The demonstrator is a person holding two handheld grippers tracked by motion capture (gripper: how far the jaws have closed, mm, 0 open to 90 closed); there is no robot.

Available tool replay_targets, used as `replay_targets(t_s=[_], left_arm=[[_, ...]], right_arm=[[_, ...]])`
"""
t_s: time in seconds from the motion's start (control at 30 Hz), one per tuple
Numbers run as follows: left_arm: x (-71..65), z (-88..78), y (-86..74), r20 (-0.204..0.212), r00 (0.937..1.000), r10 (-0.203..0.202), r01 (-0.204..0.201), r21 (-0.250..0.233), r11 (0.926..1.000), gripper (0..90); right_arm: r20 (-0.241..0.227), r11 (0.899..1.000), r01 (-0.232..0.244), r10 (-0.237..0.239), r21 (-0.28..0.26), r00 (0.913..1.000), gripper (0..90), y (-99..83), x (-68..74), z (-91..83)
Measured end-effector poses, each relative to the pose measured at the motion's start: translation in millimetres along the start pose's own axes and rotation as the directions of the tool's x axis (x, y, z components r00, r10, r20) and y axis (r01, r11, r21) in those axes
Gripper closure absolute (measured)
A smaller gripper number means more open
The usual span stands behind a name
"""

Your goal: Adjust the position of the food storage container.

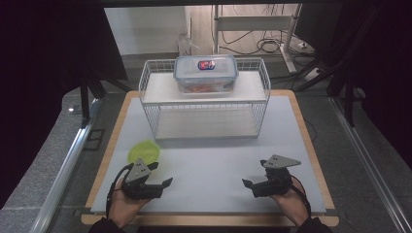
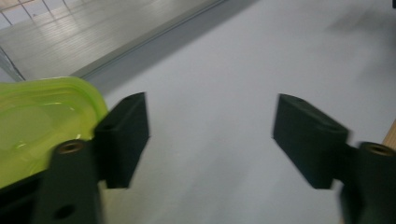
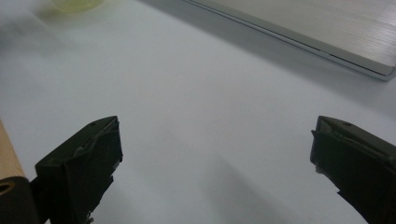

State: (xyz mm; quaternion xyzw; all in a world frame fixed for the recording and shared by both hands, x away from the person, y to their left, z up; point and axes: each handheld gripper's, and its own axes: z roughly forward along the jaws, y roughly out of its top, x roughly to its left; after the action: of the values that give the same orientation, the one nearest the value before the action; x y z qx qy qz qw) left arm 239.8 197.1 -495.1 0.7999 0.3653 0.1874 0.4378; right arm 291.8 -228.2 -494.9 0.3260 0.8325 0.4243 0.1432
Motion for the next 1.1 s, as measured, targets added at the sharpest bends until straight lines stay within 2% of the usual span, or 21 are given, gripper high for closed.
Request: replay_targets(t_s=[0.23, 0.3, 0.33, 0.37, 0.47, 0.5, 0.57, 0.6, 0.67, 0.7, 0.77, 0.8, 0.83, 0.87, 0.9, 1.03, 1.1], left_arm=[[26.7, -6.1, 0.3, -0.036, 0.997, -0.068, 0.067, -0.007, 0.9977, 67.1], [35.0, -9.8, 0.0, -0.04, 0.9956, -0.085, 0.084, -0.022, 0.9962, 78.1], [35.0, -9.8, 0.0, -0.04, 0.9956, -0.085, 0.084, -0.022, 0.9962, 82.0], [43.7, -15.8, -0.8, -0.063, 0.9926, -0.104, 0.101, -0.043, 0.994, 88.8], [51.1, -21.1, -2.1, -0.085, 0.9896, -0.116, 0.111, -0.06, 0.992, 90.0], [60.9, -26.4, -5.1, -0.113, 0.9839, -0.138, 0.131, -0.071, 0.9888, 90.0], [71.1, -30.2, -9.8, -0.148, 0.9755, -0.163, 0.154, -0.074, 0.9853, 90.0], [77.2, -32.5, -13.2, -0.175, 0.9683, -0.179, 0.167, -0.079, 0.9828, 90.0], [85.8, -34.9, -17.5, -0.201, 0.9578, -0.206, 0.193, -0.083, 0.9778, 89.9], [92.0, -36.0, -20.8, -0.221, 0.9491, -0.224, 0.211, -0.081, 0.9741, 90.0], [100.6, -36.3, -25.9, -0.24, 0.9391, -0.246, 0.233, -0.079, 0.9692, 89.9], [100.6, -36.3, -25.9, -0.24, 0.9391, -0.246, 0.233, -0.079, 0.9692, 89.9], [109.0, -35.3, -31.2, -0.251, 0.9292, -0.271, 0.26, -0.074, 0.9626, 89.9], [109.0, -35.3, -31.2, -0.251, 0.9292, -0.271, 0.26, -0.074, 0.9626, 89.9], [115.5, -33.4, -35.1, -0.256, 0.9205, -0.295, 0.288, -0.067, 0.9554, 89.9], [118.4, -27.9, -38.4, -0.258, 0.9142, -0.312, 0.313, -0.041, 0.949, 89.8], [118.4, -23.6, -39.1, -0.268, 0.9137, -0.306, 0.312, -0.02, 0.9498, 89.7]], right_arm=[[0.0, 1.0, -0.007, 0.007, 0.013, 1.0, 2.8, -1.7, -1.9, 2.7], [-0.001, 1.0, -0.006, 0.006, 0.014, 1.0, 3.0, -1.8, -2.2, 3.0], [-0.002, 1.0, -0.006, 0.006, 0.014, 1.0, 3.1, -1.9, -2.3, 3.2], [-0.003, 1.0, -0.006, 0.006, 0.015, 1.0, 3.3, -2.1, -2.5, 3.5], [-0.01, 1.0, -0.011, 0.011, 0.02, 0.9999, 3.5, -2.8, -3.1, 4.7], [-0.011, 1.0, -0.01, 0.01, 0.023, 0.9999, 3.6, -3.1, -3.2, 5.3], [-0.011, 1.0, -0.008, 0.009, 0.024, 0.9999, 3.7, -3.2, -3.1, 5.5], [-0.011, 1.0, -0.009, 0.009, 0.023, 0.9999, 3.7, -3.1, -3.1, 5.5], [-0.012, 1.0, -0.007, 0.008, 0.023, 0.9999, 3.8, -3.0, -3.3, 5.4], [-0.012, 1.0, -0.008, 0.009, 0.025, 0.9999, 3.9, -3.2, -3.4, 5.5], [-0.012, 0.999, -0.014, 0.014, 0.029, 0.9998, 4.0, -3.5, -3.6, 6.0], [-0.012, 0.999, -0.014, 0.014, 0.029, 0.9998, 4.0, -3.5, -3.6, 6.0], [-0.013, 0.999, -0.015, 0.015, 0.032, 0.9998, 4.1, -3.8, -3.8, 6.7], [-0.014, 0.999, -0.016, 0.016, 0.033, 0.9998, 4.1, -3.8, -3.7, 6.8], [-0.014, 0.999, -0.014, 0.014, 0.036, 0.9998, 4.1, -3.9, -3.4, 7.1], [-0.019, 0.999, -0.01, 0.011, 0.041, 0.9998, 4.2, -4.0, -2.8, 7.6], [-0.021, 0.999, -0.009, 0.01, 0.044, 0.9997, 4.3, -4.1, -3.0, 7.8]])
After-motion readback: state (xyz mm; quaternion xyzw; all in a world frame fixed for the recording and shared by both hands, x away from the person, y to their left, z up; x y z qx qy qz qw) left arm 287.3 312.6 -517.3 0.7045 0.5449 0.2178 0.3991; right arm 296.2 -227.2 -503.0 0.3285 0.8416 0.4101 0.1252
